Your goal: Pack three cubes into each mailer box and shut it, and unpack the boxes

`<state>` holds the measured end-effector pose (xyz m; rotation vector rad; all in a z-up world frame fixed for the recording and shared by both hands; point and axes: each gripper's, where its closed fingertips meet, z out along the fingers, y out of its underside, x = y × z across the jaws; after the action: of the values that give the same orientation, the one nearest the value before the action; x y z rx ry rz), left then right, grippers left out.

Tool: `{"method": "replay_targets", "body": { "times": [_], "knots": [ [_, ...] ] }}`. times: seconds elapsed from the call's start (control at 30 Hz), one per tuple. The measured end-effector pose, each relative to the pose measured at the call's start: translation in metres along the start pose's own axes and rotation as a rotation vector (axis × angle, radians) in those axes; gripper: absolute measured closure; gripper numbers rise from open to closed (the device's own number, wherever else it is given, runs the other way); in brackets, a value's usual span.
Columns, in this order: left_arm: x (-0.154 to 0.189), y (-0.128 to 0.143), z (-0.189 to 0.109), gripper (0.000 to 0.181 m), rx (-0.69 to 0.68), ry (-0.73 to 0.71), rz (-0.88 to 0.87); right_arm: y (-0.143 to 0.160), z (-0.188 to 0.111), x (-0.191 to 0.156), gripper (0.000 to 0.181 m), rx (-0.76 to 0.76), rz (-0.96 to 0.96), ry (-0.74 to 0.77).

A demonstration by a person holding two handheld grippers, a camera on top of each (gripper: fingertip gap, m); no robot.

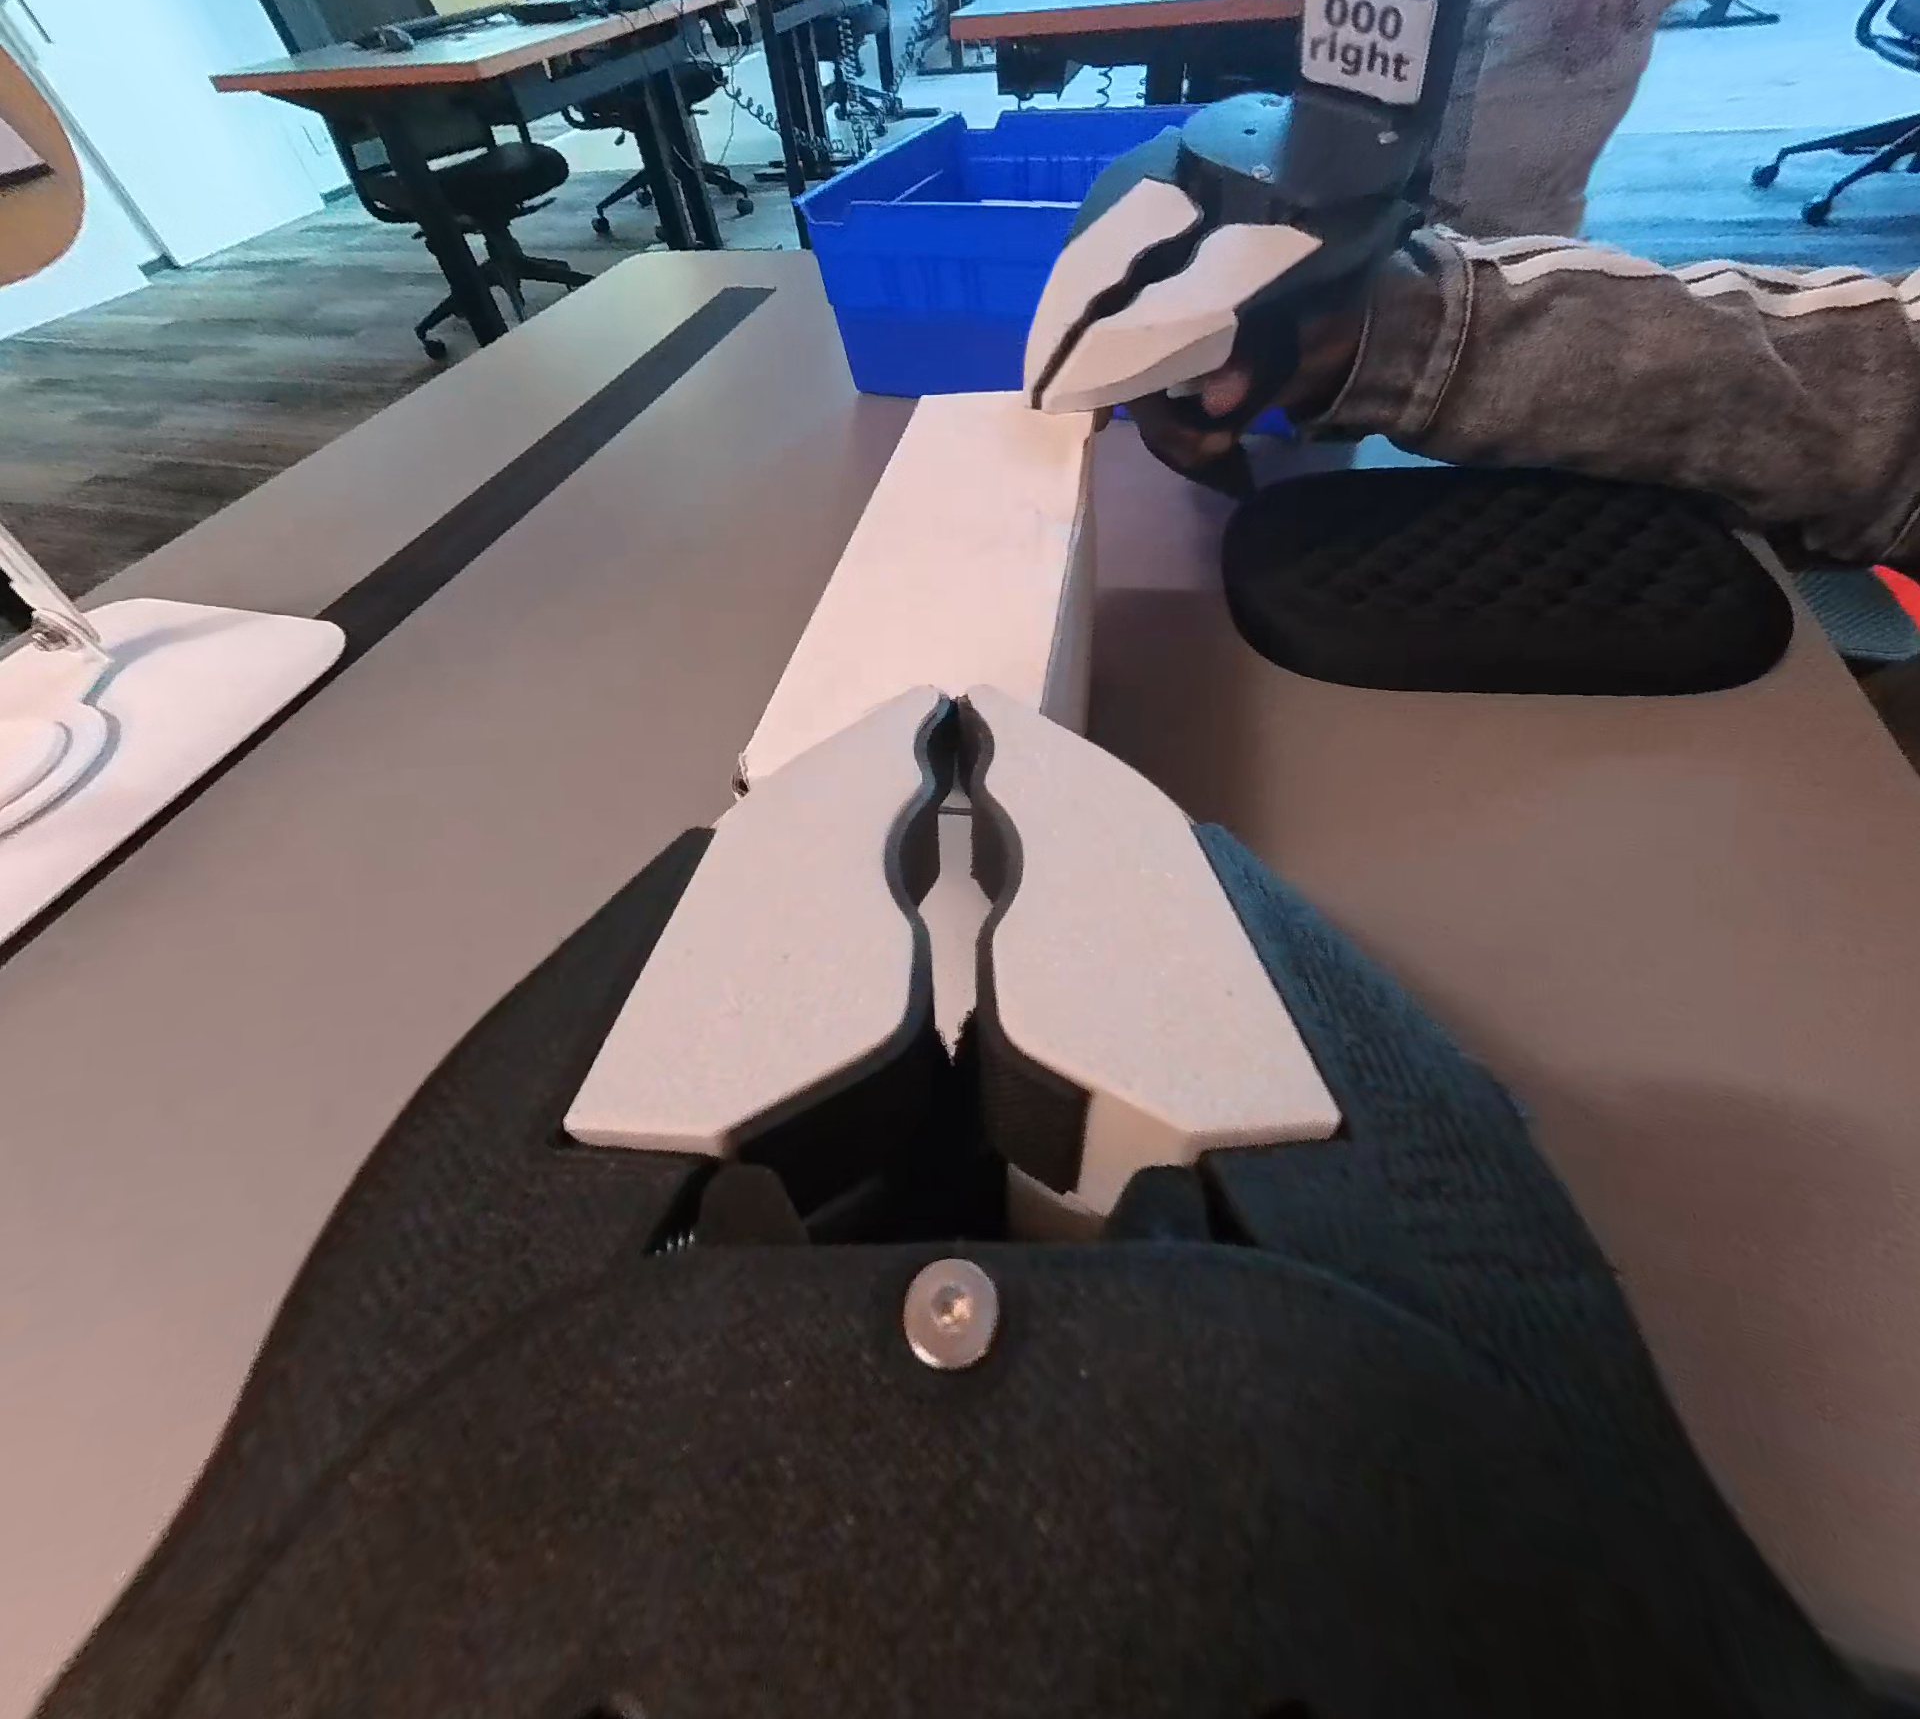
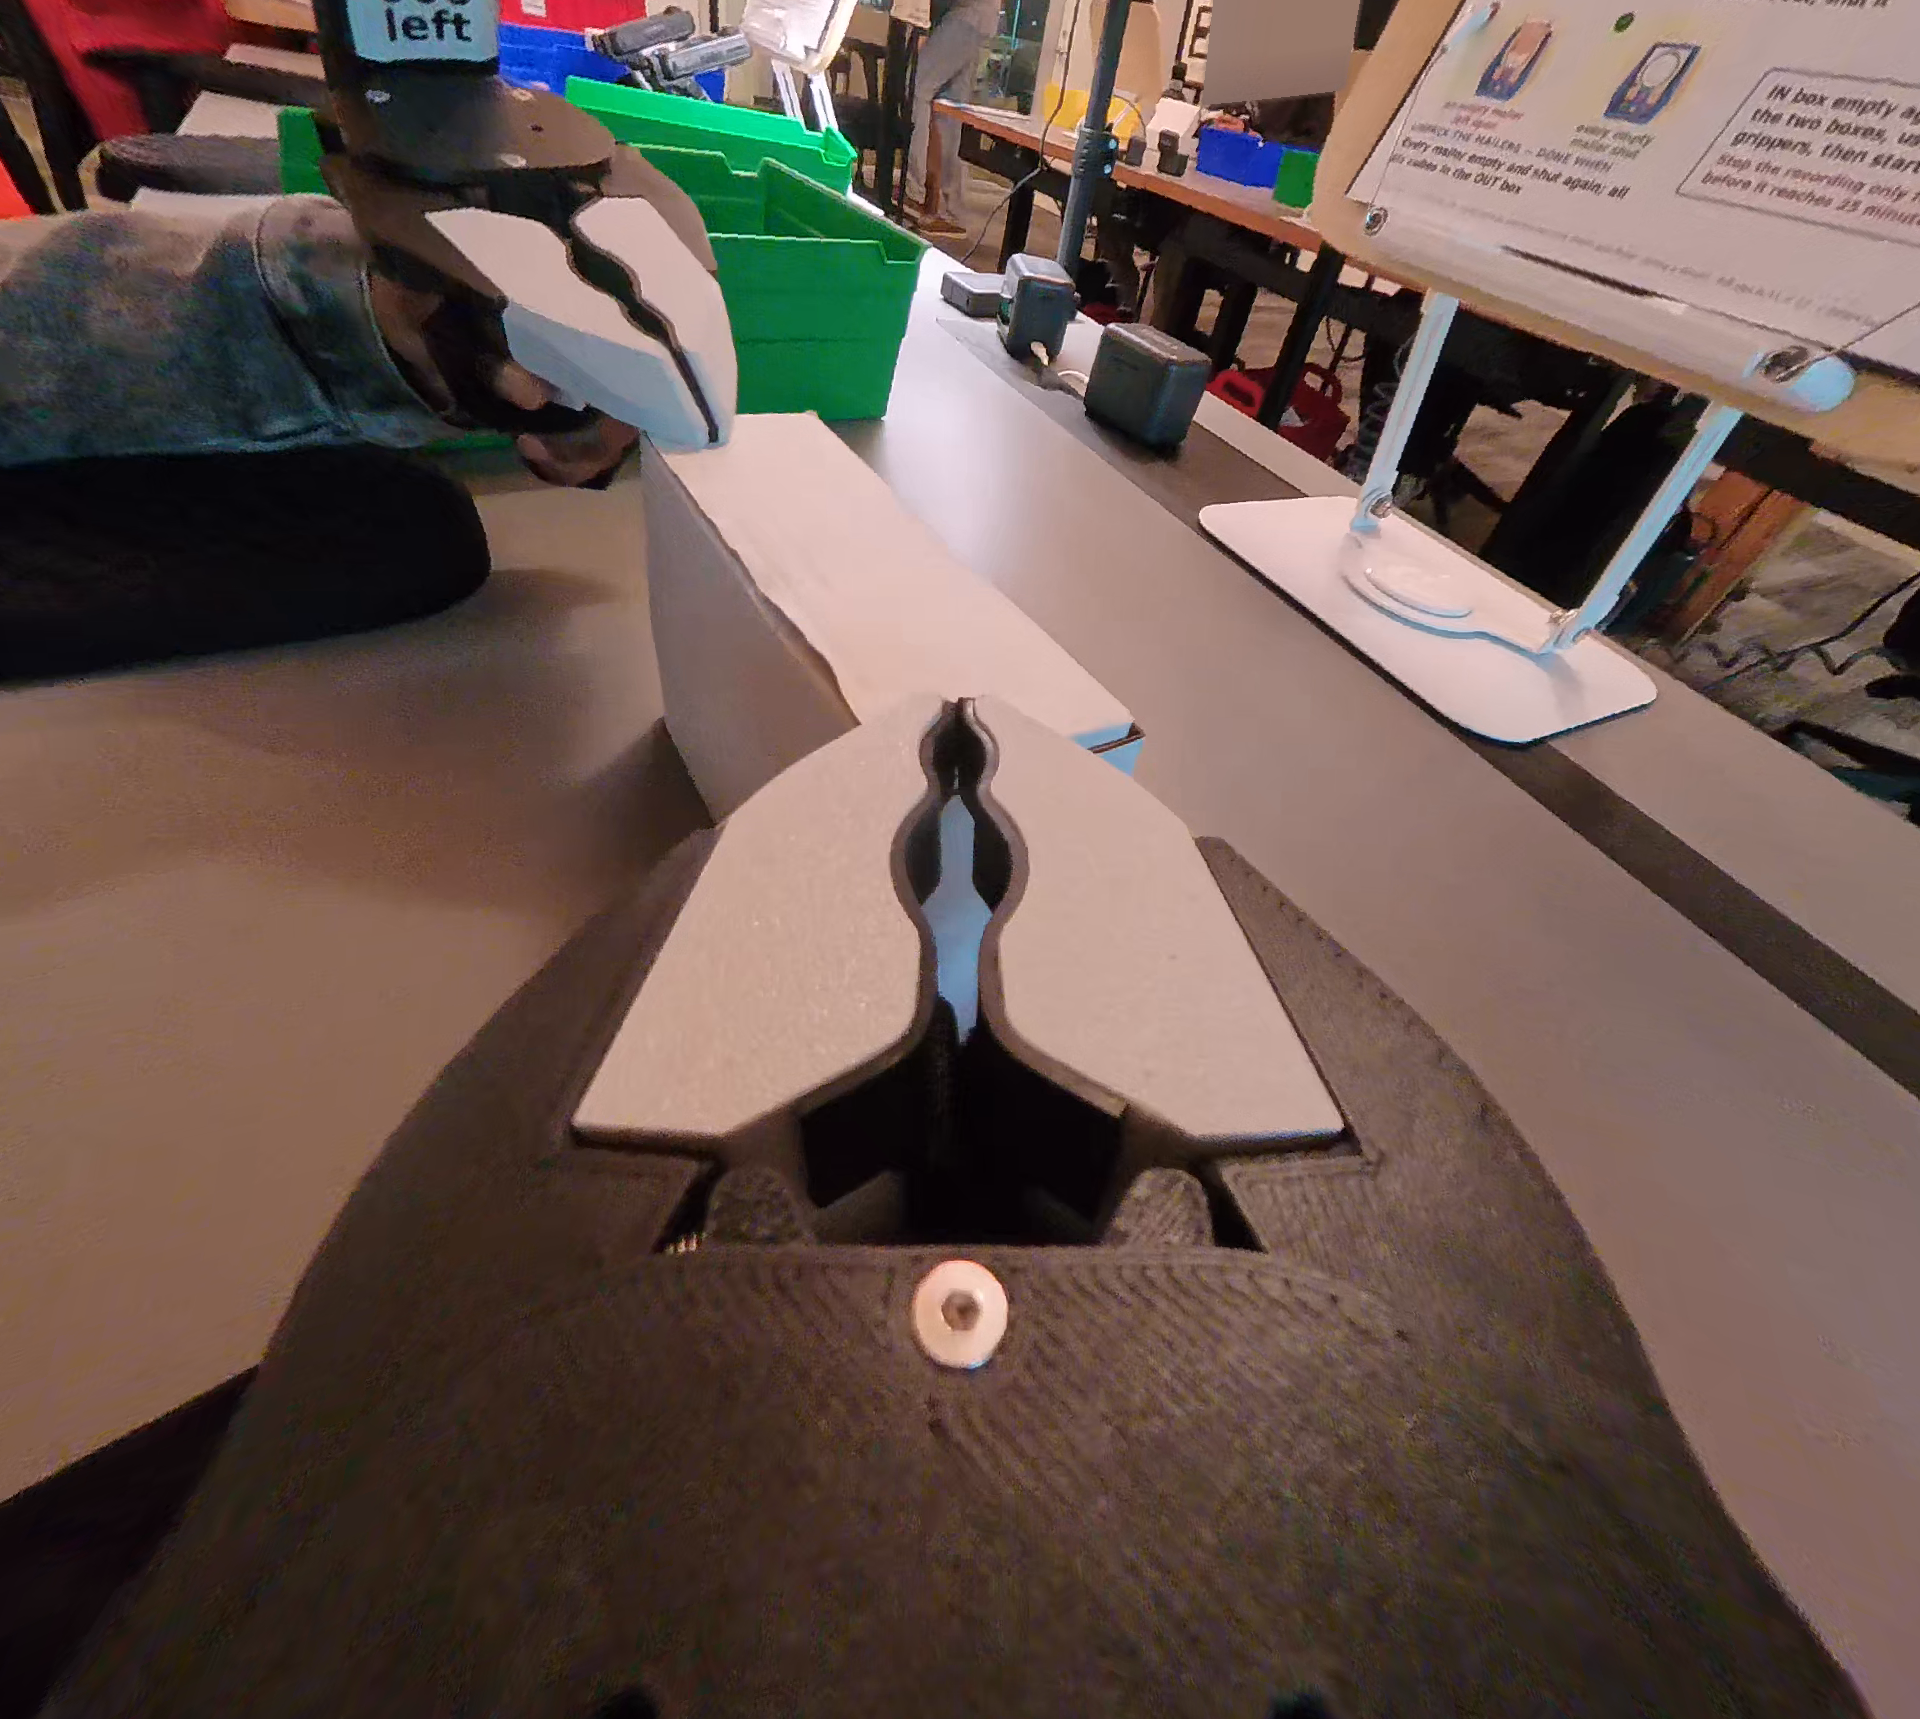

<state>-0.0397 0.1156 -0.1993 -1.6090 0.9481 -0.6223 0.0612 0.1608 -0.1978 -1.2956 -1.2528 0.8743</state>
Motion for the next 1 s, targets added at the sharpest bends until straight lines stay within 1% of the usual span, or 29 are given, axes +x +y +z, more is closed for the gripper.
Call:
{"method": "replay_targets", "body": {
  "times": [0.3, 0.4, 0.43, 0.47, 0.5, 0.57, 0.6, 0.63, 0.67, 0.7, 0.77, 0.83, 0.9, 0.93, 1.0],
  "knots": [
    [0.0, 0.001, 0.0, 0.181, -0.026, -0.02, -0.023, 0.001, 0.0, 0.0, 0.181, 0.002, -0.032, 0.025],
    [0.0, -0.001, 0.0, 0.181, 0.008, -0.034, -0.024, 0.0, 0.0, 0.0, 0.181, 0.012, -0.006, 0.024],
    [-0.004, -0.001, -0.001, 0.178, 0.03, -0.066, -0.022, -0.001, -0.001, 0.0, 0.181, 0.027, -0.01, 0.026],
    [-0.01, -0.002, -0.003, 0.166, 0.052, -0.111, -0.034, -0.003, -0.002, 0.001, 0.175, 0.045, 0.0, 0.025],
    [-0.015, -0.003, -0.005, 0.15, 0.073, -0.131, -0.067, -0.006, -0.004, 0.003, 0.164, 0.07, 0.039, 0.016],
    [-0.024, -0.01, -0.011, 0.126, 0.126, -0.139, -0.214, -0.016, -0.011, 0.013, 0.157, 0.145, 0.196, 0.012],
    [-0.028, -0.013, -0.014, 0.118, 0.152, -0.131, -0.303, -0.018, -0.014, 0.022, 0.155, 0.17, 0.29, 0.024],
    [-0.03, -0.013, -0.015, 0.109, 0.163, -0.114, -0.393, -0.017, -0.016, 0.029, 0.148, 0.174, 0.388, 0.036],
    [-0.029, -0.011, -0.015, 0.102, 0.156, -0.081, -0.477, -0.014, -0.016, 0.03, 0.125, 0.162, 0.482, 0.008],
    [-0.028, -0.007, -0.014, 0.1, 0.137, -0.052, -0.553, -0.008, -0.014, 0.029, 0.117, 0.119, 0.573, -0.028],
    [-0.03, 0.004, -0.01, 0.1, 0.089, -0.051, -0.655, 0.005, -0.007, 0.023, 0.106, 0.027, 0.7, -0.083],
    [-0.028, 0.014, -0.006, 0.101, 0.035, -0.049, -0.691, 0.014, -0.001, 0.012, 0.106, -0.042, 0.753, -0.131],
    [-0.026, 0.024, -0.004, 0.106, -0.03, -0.062, -0.709, 0.017, 0.003, 0.004, 0.108, -0.077, 0.778, -0.158],
    [-0.024, 0.024, -0.004, 0.107, -0.036, -0.058, -0.72, 0.018, 0.004, 0.002, 0.11, -0.088, 0.78, -0.166],
    [-0.019, 0.021, -0.003, 0.12, -0.036, -0.022, -0.746, 0.021, 0.006, 0.0, 0.117, -0.106, 0.77, -0.156]
  ]
}}
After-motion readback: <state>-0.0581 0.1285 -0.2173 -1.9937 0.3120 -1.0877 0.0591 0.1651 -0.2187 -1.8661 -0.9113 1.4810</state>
